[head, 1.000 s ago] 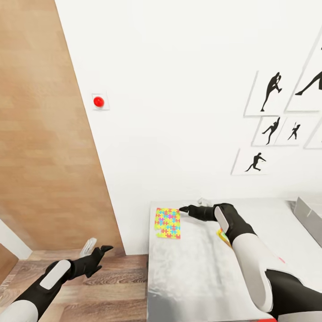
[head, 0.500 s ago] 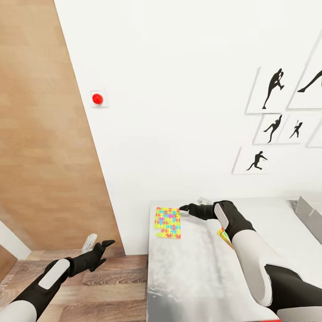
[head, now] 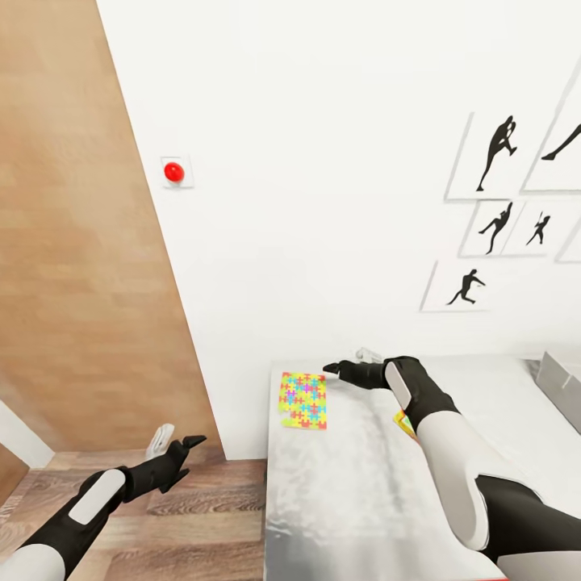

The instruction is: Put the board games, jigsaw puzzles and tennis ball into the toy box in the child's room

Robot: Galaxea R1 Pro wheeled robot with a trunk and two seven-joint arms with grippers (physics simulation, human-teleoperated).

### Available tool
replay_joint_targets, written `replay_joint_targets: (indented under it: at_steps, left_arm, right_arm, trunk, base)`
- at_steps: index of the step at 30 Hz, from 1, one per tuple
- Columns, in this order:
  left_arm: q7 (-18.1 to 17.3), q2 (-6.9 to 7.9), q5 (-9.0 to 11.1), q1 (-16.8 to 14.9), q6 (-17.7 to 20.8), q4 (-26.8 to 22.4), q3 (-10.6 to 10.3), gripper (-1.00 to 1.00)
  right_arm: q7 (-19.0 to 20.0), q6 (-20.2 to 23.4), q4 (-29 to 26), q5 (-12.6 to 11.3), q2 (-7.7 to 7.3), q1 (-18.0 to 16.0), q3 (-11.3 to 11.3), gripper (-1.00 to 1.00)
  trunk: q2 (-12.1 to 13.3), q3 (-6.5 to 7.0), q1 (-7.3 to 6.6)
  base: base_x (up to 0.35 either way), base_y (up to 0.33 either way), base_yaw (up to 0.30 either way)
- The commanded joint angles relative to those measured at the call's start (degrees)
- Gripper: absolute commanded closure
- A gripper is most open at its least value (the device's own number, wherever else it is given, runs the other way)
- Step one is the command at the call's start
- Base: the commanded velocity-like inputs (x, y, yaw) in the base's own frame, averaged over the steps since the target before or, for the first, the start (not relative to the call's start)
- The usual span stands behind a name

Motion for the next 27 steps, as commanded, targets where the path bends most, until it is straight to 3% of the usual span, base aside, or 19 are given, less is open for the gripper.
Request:
replay_joint_targets:
  at_steps: [1, 21, 27]
  left_arm:
    - [-0.15, 0.08, 0.13, -0.05, -0.01, 0.03, -0.25, -1.0]
    - [0.08, 0.12, 0.06, 0.03, -0.23, 0.33, -0.37, -1.0]
    - [0.11, 0.13, 0.03, 0.04, -0.25, 0.36, -0.38, -1.0]
  right_arm:
    - [-0.03, 0.42, -0.11, -0.24, 0.05, -0.05, -0.4, -1.0]
    - [-1.52, 0.29, 0.8, 0.0, 0.15, 0.08, -0.51, -1.0]
    - [-1.91, -2.09, 0.59, -0.13, 0.17, 0.49, -0.3, -1.0]
  trunk:
    - [-0.48, -0.26, 0.24]
    - [-8.5, -3.85, 4.63]
    - [-10.91, -4.93, 5.95]
  base:
    - [0.0, 0.0, 0.0]
    - [0.0, 0.0, 0.0]
    - [0.0, 0.0, 0.0]
